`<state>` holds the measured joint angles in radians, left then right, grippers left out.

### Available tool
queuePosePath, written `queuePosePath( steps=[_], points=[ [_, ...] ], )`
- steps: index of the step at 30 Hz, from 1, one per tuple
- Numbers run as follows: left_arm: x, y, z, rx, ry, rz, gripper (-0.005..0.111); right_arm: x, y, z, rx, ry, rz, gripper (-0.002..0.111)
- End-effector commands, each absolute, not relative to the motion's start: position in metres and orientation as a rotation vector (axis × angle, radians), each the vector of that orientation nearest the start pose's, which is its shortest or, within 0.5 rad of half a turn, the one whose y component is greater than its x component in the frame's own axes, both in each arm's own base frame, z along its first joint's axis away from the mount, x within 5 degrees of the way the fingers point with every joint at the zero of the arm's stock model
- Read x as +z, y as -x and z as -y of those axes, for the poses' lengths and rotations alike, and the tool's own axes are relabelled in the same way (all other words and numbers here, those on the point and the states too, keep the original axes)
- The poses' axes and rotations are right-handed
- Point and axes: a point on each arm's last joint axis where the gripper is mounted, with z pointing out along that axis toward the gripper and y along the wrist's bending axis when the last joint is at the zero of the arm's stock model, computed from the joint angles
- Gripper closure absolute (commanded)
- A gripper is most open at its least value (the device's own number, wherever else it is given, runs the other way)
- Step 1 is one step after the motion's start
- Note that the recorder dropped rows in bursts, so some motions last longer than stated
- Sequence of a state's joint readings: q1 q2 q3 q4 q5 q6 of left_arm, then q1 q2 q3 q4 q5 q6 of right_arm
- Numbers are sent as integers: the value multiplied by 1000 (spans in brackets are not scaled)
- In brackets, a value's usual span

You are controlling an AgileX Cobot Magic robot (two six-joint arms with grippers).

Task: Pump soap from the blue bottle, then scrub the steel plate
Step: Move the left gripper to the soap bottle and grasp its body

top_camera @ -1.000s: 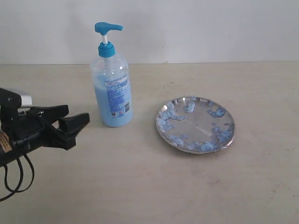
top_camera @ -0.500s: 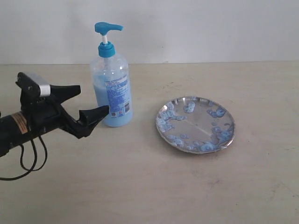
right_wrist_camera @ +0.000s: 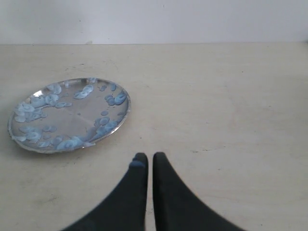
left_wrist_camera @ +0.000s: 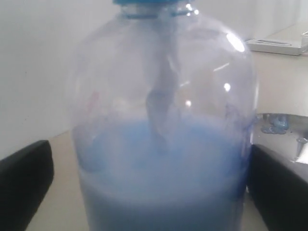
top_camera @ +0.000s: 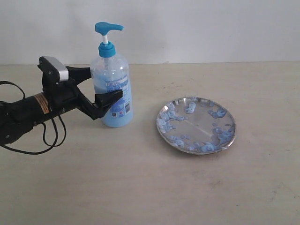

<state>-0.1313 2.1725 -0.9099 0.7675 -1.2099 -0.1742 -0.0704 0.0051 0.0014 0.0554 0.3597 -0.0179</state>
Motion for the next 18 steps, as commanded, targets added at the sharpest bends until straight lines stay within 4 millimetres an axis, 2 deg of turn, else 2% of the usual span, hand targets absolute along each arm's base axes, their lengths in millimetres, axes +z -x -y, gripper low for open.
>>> queuePosePath(
  steps=[1,9,12,14,15,16,17,18],
  points=[
    [102,-373,126,-612,-783,-1452,-1,181,-53,2,-8,-79,-1842,108],
    [84,-386,141,-627,-809,-1438,-1,181,-53,2,-8,-79,-1842,108],
    [83,-390,142,-615,-773,-1443,7,181,-53,2,-8,-79,-1842,108],
    [82,-393,139,-590,-733,-1468,33,181,-53,2,-8,-79,-1842,108],
    [82,-395,137,-589,-690,-1483,56,181,-53,2,-8,-79,-1842,108],
    [83,-395,137,-585,-676,-1485,69,181,-53,2,-8,-79,-1842,108],
    [83,-396,136,-584,-674,-1486,97,181,-53,2,-8,-79,-1842,108],
    [83,-395,137,-576,-685,-1480,102,181,-53,2,-8,-79,-1842,108]
  ],
)
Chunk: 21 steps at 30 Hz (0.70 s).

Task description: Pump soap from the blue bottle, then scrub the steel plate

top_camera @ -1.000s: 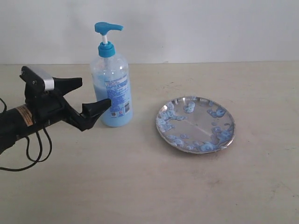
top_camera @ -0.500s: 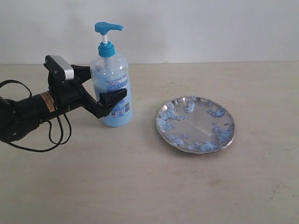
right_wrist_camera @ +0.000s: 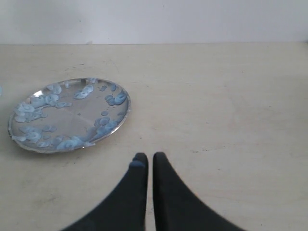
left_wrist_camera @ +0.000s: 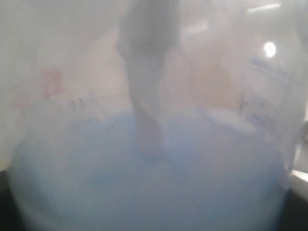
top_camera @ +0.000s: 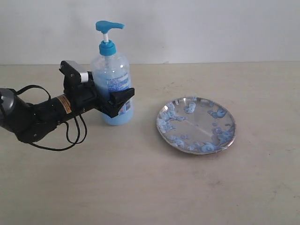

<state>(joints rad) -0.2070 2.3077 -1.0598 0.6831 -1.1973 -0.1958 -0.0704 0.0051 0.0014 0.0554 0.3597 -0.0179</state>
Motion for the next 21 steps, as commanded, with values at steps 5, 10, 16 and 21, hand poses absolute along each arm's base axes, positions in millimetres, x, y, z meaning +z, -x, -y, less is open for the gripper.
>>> queuePosePath(
  steps=[5,10,16,21],
  points=[
    [82,-392,140,-594,-748,-1465,102,181,-53,2,-10,-77,-1840,108],
    [79,-386,144,-627,-842,-1448,103,183,-53,8,-236,88,-1820,108],
    [79,-385,146,-587,-926,-1406,103,208,-56,3,94,-189,-1531,108],
    [82,-385,152,-486,-1014,-1426,103,217,-56,4,193,-275,-1420,108]
  ],
)
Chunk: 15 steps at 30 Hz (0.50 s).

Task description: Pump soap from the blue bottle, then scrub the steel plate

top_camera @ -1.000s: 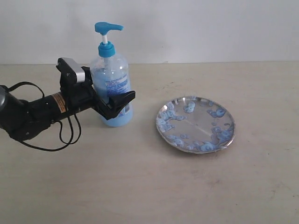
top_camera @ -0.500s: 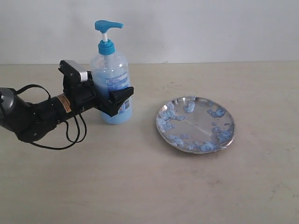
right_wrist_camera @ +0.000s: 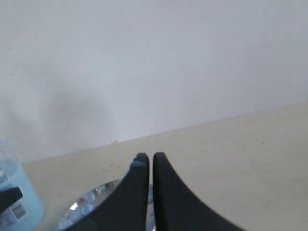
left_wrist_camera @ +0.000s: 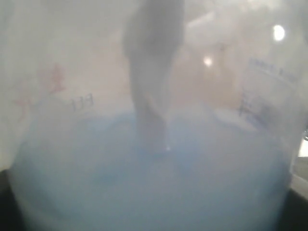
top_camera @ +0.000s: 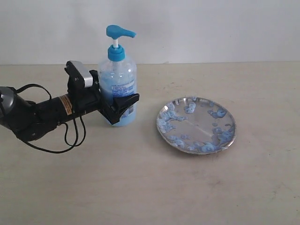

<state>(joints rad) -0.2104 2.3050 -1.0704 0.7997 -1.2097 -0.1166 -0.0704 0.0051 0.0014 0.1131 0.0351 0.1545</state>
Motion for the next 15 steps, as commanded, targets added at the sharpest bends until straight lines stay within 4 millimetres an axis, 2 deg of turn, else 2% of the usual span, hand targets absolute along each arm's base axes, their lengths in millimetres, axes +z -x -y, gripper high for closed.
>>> queuePosePath(
  steps=[1,3,5,8,11,13,15],
  points=[
    [85,-383,160,-451,-1068,-1426,103,226,-54,5,190,-266,-1317,108],
    [86,-379,169,-432,-1114,-1406,103,237,-55,7,181,-260,-1208,108],
    [86,-377,174,-426,-1129,-1394,103,242,-63,9,171,-267,-1182,108],
    [87,-378,175,-424,-1114,-1401,103,235,-91,11,175,-311,-1333,108],
    [87,-379,175,-421,-1100,-1406,103,247,-136,5,196,-199,-1454,108],
    [87,-379,174,-420,-1095,-1408,103,262,-176,-5,287,-81,-1488,108],
    [87,-379,174,-421,-1094,-1406,103,270,-223,-20,449,65,-1541,108]
  ],
)
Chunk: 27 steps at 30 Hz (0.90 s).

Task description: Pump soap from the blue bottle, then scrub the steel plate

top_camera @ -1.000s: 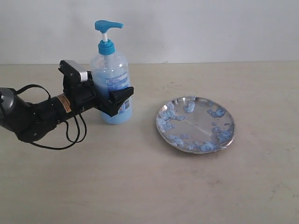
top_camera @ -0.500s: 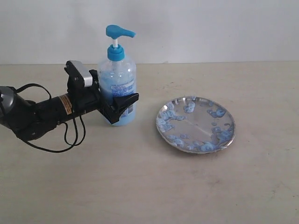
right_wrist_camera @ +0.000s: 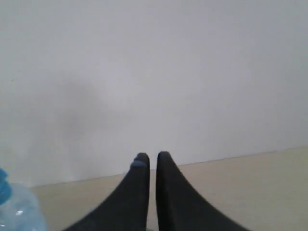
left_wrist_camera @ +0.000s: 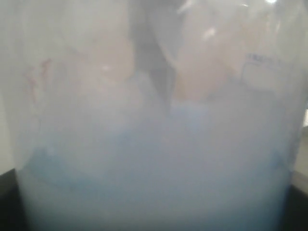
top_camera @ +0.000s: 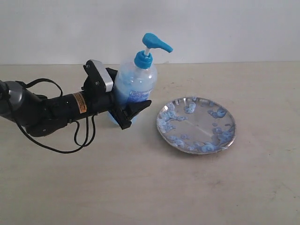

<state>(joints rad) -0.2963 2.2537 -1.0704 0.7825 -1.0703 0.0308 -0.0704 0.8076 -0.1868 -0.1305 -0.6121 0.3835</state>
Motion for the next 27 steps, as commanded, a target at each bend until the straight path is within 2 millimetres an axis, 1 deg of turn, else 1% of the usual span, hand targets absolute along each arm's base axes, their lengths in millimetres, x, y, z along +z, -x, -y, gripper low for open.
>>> queuePosePath(
  steps=[1,3,5,8,11,13,16,19,23,27],
  points=[
    [87,-379,174,-421,-1094,-1406,103,269,-242,-26,534,119,-1571,108],
    [88,-379,175,-422,-1093,-1404,103,277,-276,-41,725,297,-1571,108],
    [88,-379,175,-422,-1093,-1404,103,286,-297,-52,849,471,-1522,108],
    [88,-378,176,-425,-1096,-1402,103,299,-324,-65,890,581,-1450,108],
    [88,-377,180,-430,-1104,-1396,103,299,-339,-81,871,615,-1462,108],
    [90,-377,183,-432,-1107,-1386,103,291,-344,-94,838,638,-1506,108],
    [94,-380,186,-429,-1107,-1365,103,280,-347,-108,726,699,-1552,108],
    [98,-385,189,-421,-1102,-1347,103,275,-348,-116,654,728,-1586,108],
    [100,-386,191,-433,-1093,-1347,103,276,-349,-115,632,716,-1578,108],
    [99,-386,191,-442,-1086,-1375,103,278,-355,-110,577,645,-1578,108]
  ],
)
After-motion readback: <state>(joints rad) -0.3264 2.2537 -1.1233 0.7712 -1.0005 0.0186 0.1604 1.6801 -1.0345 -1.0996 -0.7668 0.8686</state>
